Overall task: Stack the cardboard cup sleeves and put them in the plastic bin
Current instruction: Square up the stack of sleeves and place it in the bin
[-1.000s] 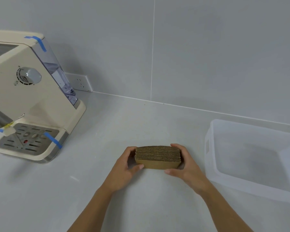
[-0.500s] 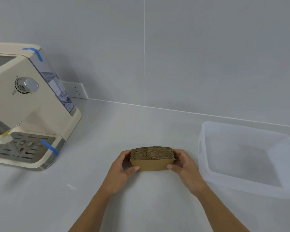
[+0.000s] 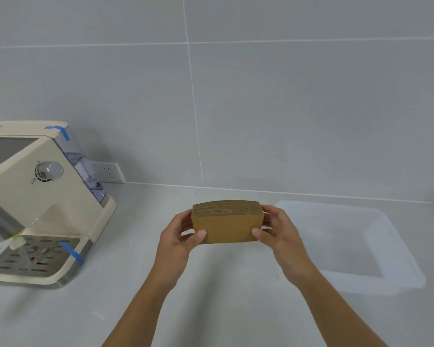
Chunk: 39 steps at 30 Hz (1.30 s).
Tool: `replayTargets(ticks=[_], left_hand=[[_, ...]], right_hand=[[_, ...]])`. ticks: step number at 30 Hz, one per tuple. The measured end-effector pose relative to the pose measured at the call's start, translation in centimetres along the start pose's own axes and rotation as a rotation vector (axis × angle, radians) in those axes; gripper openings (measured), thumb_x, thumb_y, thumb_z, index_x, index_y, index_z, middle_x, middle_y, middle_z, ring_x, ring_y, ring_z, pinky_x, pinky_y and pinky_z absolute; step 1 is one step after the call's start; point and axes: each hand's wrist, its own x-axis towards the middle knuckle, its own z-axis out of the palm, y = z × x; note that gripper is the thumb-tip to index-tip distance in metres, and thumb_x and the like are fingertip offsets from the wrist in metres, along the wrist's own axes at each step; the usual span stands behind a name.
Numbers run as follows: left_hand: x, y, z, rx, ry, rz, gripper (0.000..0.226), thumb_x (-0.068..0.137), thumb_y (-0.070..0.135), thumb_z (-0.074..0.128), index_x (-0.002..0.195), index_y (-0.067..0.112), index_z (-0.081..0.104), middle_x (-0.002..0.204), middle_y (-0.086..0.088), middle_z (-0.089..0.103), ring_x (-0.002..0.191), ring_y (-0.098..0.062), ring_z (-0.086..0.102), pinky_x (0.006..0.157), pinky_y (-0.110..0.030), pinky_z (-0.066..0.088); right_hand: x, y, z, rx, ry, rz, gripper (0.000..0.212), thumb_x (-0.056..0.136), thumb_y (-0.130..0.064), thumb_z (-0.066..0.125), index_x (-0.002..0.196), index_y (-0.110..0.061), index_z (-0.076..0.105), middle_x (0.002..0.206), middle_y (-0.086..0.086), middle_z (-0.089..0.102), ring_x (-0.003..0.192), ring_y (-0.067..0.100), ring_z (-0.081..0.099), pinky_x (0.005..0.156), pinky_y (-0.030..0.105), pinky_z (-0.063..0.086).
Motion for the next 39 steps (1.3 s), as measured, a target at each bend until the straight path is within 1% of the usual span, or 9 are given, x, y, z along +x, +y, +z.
replayTargets(ticks=[5,9,13,18,23,26,30,34,39], left_hand=[[0.0,2.1,4.6,-0.043,-0.044,0.029,0.038,0.081,-0.001,0.062,0.113,0.019,0.058,0.107,0.0,0.067,0.098,-0.012,0.061,0.071,-0.014,0.051],[-0.2,2.8,9.0,-0.048,-0.086,0.02,0.037,0.081,0.0,0.063,0.111,0.021,0.058,0.106,0.002,0.066,0.099,-0.013,0.06,0.07,-0.013,0.05],[0.0,2.9,13.2,-0.037,-0.13,-0.017,0.036,0.081,0.0,0.063,0.106,0.025,0.059,0.105,0.003,0.066,0.097,-0.012,0.06,0.068,-0.01,0.049],[0.3,2.3,17.8,0.007,-0.162,-0.089,0.033,0.082,0.006,0.064,0.108,0.025,0.059,0.106,0.004,0.066,0.098,-0.012,0.06,0.072,-0.013,0.049],[0.9,1.3,20.6,0.003,-0.179,-0.252,0.029,0.084,0.007,0.061,0.109,0.023,0.059,0.105,-0.002,0.066,0.096,-0.017,0.06,0.086,-0.036,0.049],[1.5,0.5,21.6,-0.018,-0.159,-0.372,0.029,0.084,0.006,0.061,0.111,0.018,0.058,0.106,-0.004,0.065,0.098,-0.019,0.06,0.088,-0.036,0.049],[2.9,-0.9,22.5,-0.002,-0.138,-0.532,0.028,0.085,0.007,0.06,0.112,0.012,0.059,0.109,-0.004,0.064,0.099,-0.018,0.059,0.081,-0.032,0.049],[4.4,-1.9,23.2,0.06,-0.101,-0.655,0.019,0.085,0.007,0.06,0.105,0.008,0.06,0.1,-0.004,0.063,0.093,-0.02,0.058,0.084,-0.035,0.047],[6.1,-2.7,23.5,0.118,-0.085,-0.744,0.023,0.084,0.01,0.061,0.106,0.004,0.057,0.097,-0.007,0.06,0.079,-0.018,0.056,0.079,-0.034,0.044]], right_hand=[[-1.4,-1.7,-4.2,0.058,0.079,-0.028,0.039,0.084,0.004,0.058,0.109,-0.026,0.053,0.103,-0.004,0.066,0.094,0.011,0.061,0.078,0.024,0.045],[-2.6,-2.1,-8.1,0.061,0.147,-0.017,0.038,0.081,0.0,0.063,0.11,-0.023,0.054,0.104,-0.002,0.066,0.096,0.013,0.061,0.077,0.024,0.044],[-3.4,-2.5,-12.0,0.067,0.198,0.018,0.049,0.065,-0.017,0.064,0.114,-0.019,0.054,0.103,-0.002,0.067,0.095,0.012,0.061,0.077,0.024,0.043],[-3.3,-1.4,-16.6,0.071,0.251,0.104,0.043,0.076,-0.007,0.066,0.116,-0.017,0.055,0.105,0.0,0.066,0.103,0.017,0.058,0.085,0.028,0.042],[-2.4,0.0,-19.4,0.085,0.254,0.216,0.034,0.084,0.001,0.057,0.114,-0.013,0.055,0.109,0.008,0.066,0.106,0.024,0.059,0.089,0.032,0.043],[-1.7,0.9,-20.3,0.087,0.248,0.301,0.035,0.085,0.001,0.058,0.118,-0.009,0.053,0.107,0.007,0.066,0.105,0.025,0.059,0.08,0.03,0.047],[0.0,2.2,-21.2,0.06,0.256,0.419,0.041,0.085,-0.004,0.06,0.124,-0.004,0.049,0.119,0.012,0.06,0.11,0.027,0.057,0.084,0.033,0.045],[1.6,3.3,-21.3,-0.033,0.212,0.539,0.042,0.084,-0.007,0.06,0.124,0.0,0.05,0.119,0.015,0.061,0.103,0.025,0.059,0.078,0.029,0.047],[3.6,4.3,-20.9,-0.086,0.241,0.616,0.031,0.087,-0.004,0.057,0.114,0.011,0.055,0.111,0.023,0.062,0.09,0.023,0.056,0.087,0.034,0.048]])
